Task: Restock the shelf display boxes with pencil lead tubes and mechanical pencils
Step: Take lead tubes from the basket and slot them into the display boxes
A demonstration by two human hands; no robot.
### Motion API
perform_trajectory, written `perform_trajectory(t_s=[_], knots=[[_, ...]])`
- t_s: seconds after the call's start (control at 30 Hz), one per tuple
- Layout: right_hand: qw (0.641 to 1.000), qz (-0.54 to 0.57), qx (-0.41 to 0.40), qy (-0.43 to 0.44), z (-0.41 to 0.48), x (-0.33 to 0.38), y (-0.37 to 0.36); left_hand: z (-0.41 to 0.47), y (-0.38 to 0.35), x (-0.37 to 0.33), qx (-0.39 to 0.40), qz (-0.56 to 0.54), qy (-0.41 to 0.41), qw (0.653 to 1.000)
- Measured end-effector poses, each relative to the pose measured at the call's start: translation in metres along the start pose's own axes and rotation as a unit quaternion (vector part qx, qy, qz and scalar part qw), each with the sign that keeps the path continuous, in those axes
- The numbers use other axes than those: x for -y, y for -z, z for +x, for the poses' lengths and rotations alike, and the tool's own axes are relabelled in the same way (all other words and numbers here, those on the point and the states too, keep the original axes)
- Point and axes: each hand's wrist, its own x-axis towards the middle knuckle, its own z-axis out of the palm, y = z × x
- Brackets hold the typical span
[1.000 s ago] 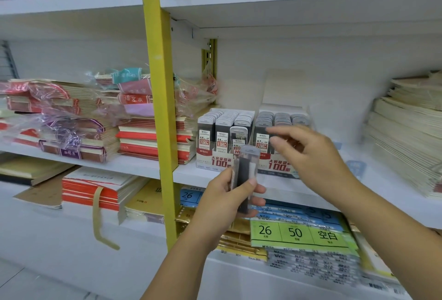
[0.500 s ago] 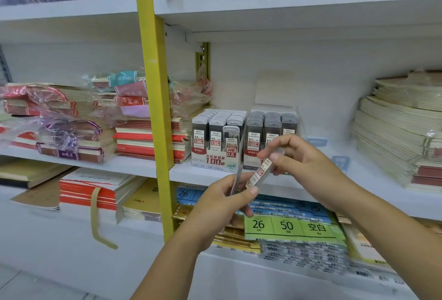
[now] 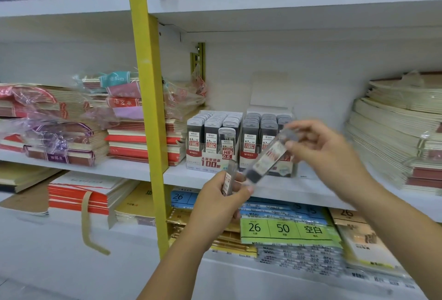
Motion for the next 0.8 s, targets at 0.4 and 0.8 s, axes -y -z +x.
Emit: perform_trajectory(t_s=[0.4, 0.8], knots=[[0.927, -0.361, 0.019, 0.097, 0.08, -0.001, 0.037, 0.026, -0.014, 0.007, -0.047, 0.018, -0.036, 0.998], [0.873, -0.478, 0.0, 0.097, 0.092, -0.025, 0.025, 0.031, -0.016, 0.011, -0.051, 0.036, -0.041, 0.997]])
